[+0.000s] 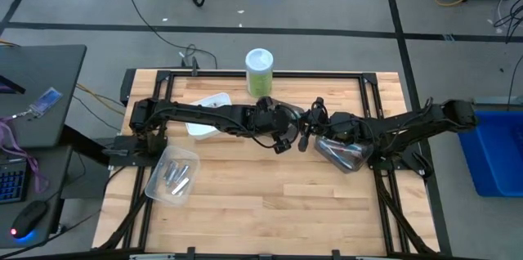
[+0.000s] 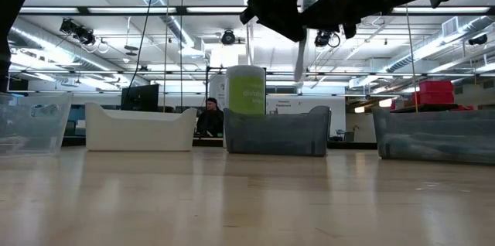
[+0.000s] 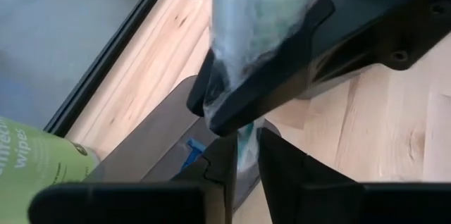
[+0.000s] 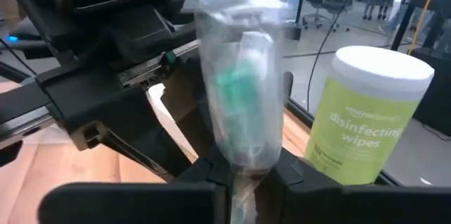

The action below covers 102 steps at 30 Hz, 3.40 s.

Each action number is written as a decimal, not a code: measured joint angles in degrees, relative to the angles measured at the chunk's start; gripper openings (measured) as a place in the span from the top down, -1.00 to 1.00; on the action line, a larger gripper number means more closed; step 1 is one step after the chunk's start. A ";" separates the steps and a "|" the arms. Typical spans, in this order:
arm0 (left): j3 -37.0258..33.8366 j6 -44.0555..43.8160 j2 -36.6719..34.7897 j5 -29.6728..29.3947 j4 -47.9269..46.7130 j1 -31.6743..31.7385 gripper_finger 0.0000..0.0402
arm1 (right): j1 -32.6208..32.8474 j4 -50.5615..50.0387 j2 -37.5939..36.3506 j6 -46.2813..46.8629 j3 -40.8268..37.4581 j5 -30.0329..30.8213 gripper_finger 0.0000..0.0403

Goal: Pick & Place Travel size toiletries
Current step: Put the green toothbrush into the right black bin, then return to Home Position

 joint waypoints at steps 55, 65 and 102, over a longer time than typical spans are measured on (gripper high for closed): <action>-60.26 1.40 -35.74 18.34 39.48 -0.04 0.79 | 9.12 -79.14 -6.57 19.75 22.21 -0.20 0.84; -60.26 1.71 -35.63 14.56 39.78 0.01 0.78 | 8.17 -87.18 -4.69 37.12 12.92 -12.25 0.83; -60.15 1.05 -54.01 13.92 29.35 2.40 0.78 | 2.96 -62.72 -6.40 0.53 24.48 -19.14 0.40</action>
